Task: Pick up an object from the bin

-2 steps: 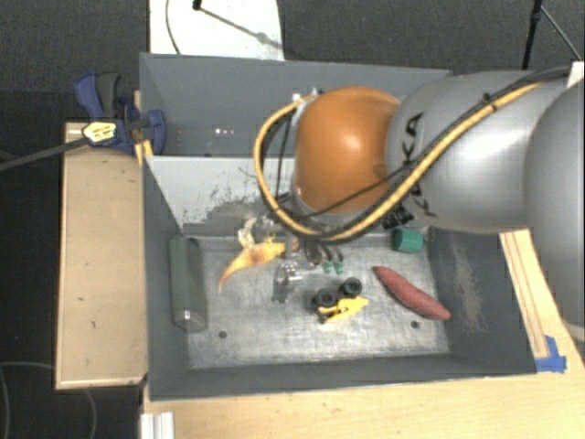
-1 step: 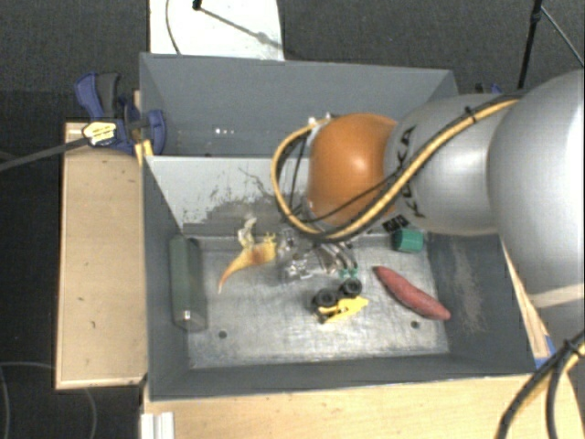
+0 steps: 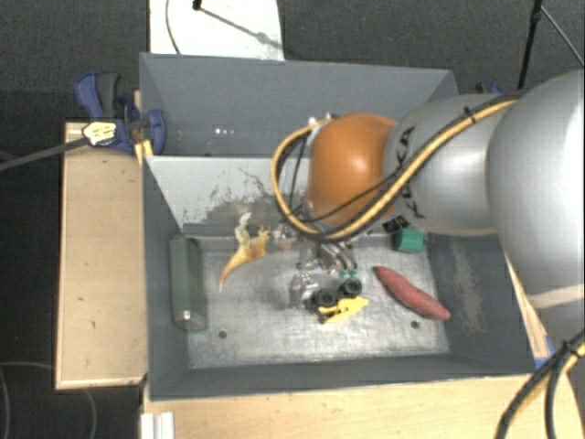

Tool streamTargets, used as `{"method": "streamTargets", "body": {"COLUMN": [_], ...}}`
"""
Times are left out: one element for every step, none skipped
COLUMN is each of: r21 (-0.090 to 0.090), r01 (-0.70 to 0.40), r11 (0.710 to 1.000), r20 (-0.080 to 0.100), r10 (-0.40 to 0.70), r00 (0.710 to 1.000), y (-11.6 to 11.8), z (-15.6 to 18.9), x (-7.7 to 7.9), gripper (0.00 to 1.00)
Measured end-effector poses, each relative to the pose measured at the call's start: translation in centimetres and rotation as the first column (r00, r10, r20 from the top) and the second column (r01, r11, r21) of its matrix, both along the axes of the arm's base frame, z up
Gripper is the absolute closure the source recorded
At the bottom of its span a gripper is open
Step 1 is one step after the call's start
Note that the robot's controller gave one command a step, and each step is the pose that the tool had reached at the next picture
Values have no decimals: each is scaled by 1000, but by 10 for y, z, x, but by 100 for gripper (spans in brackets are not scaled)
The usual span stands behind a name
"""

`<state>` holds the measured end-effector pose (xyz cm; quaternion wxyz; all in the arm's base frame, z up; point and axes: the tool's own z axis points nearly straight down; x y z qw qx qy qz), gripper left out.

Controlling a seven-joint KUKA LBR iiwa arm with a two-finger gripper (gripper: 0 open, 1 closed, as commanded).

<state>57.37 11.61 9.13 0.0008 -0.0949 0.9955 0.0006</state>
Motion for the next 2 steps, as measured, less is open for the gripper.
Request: {"method": "streamTargets", "body": {"r21": [0,1], "r01": [2,-108], "r11": [1000,994], "r20": [0,4], "r10": [-2,108], "r00": [1000,994], "y": [0,-15], "z": [0,-2], "x": [0,-26], "gripper": [0,0]}}
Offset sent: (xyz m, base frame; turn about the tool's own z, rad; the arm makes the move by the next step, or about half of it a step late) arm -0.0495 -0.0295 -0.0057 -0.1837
